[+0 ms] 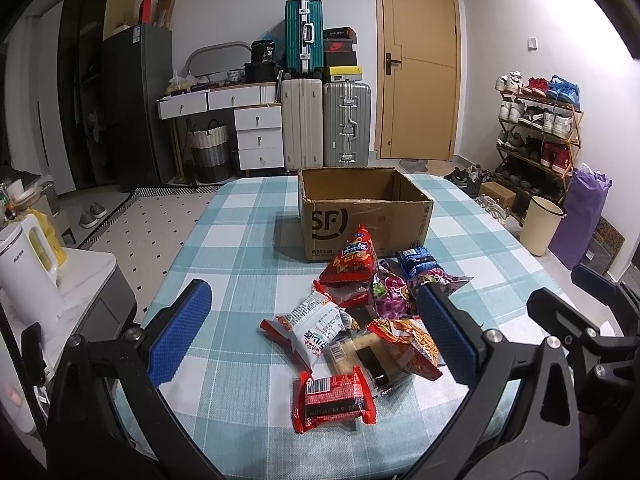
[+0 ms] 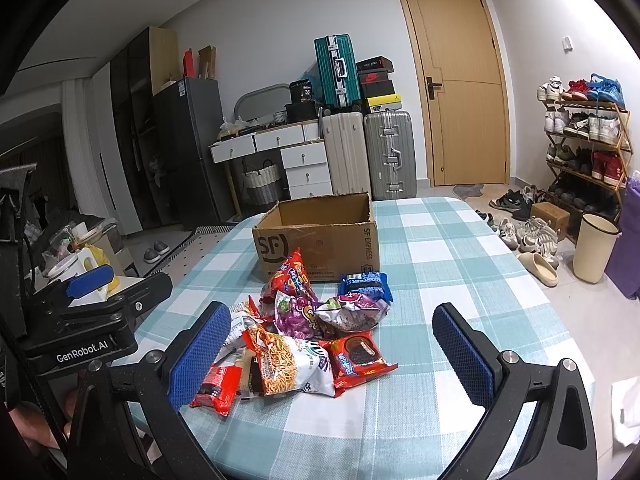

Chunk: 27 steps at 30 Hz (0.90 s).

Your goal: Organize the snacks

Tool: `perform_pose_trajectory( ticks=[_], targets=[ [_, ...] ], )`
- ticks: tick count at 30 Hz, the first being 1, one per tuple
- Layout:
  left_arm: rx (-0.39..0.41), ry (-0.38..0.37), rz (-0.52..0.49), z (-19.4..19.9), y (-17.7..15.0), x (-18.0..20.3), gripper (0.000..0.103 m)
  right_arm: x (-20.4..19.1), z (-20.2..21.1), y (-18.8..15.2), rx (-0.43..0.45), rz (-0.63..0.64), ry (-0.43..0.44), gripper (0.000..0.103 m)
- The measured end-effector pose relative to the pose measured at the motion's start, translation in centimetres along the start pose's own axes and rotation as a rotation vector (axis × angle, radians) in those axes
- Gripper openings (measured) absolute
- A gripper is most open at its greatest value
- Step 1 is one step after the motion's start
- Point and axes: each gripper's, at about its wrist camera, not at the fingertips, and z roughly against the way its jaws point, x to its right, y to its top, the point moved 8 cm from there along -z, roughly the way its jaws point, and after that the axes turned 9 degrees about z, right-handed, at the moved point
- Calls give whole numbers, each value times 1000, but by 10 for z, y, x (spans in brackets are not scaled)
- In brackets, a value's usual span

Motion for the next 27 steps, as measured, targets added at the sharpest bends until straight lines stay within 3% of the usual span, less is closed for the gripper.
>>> perform_pose_trajectory(
  ticks=[27],
  targets=[
    [-115, -49, 28, -38, -32, -11, 102, 4, -13, -14, -34, -19, -4, 103]
  ],
)
